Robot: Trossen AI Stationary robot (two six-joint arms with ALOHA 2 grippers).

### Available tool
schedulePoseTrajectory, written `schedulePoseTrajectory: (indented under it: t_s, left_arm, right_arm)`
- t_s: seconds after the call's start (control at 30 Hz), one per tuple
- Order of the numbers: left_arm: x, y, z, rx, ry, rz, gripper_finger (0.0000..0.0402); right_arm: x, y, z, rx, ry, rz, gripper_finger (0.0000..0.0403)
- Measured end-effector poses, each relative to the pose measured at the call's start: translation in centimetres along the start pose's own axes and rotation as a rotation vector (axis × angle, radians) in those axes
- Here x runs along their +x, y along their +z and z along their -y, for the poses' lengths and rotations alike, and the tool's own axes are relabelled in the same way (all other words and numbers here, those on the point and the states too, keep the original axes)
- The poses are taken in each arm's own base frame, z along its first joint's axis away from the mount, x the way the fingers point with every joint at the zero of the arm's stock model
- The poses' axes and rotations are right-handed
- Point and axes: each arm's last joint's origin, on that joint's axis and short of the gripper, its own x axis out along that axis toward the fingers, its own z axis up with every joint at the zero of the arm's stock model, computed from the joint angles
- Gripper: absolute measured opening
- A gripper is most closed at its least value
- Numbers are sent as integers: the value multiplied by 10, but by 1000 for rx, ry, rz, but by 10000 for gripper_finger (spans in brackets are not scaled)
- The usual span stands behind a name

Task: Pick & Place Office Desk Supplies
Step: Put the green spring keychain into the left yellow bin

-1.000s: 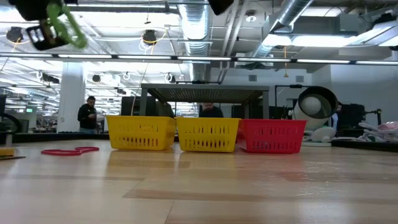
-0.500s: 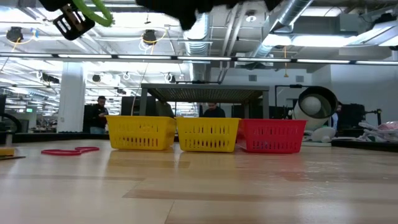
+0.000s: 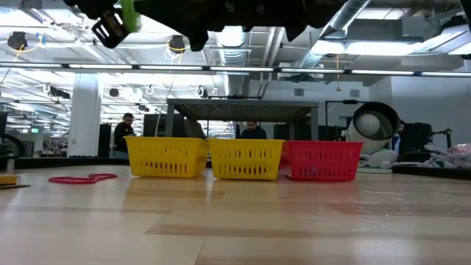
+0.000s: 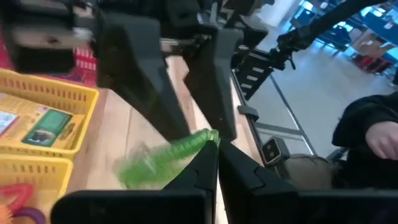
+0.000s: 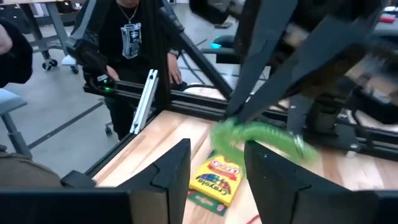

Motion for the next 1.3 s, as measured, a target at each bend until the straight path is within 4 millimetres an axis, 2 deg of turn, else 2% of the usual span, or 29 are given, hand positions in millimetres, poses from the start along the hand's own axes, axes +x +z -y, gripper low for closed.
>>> schedulePoseTrajectory:
  t_s: [0.4,0.63,0.8,1.0,1.3]
  left_arm:
    - [4,0,1,-8,-79,-29,2]
    - [4,0,2,-23,-109,-40,2]
    - [4,0,2,-18,-108,-40,2]
    - [4,1,-1,-5,-91,-32,2]
    - [4,3,-6,-11,-67,-19,2]
  right_arm:
    - [-7,0,19,15,-43,-33,143]
    - [-8,0,20,8,-46,-33,143]
    - [-6,0,14,-16,-27,-33,143]
    - [-4,1,1,-19,114,-19,143]
    - [-2,2,-5,-21,130,-18,143]
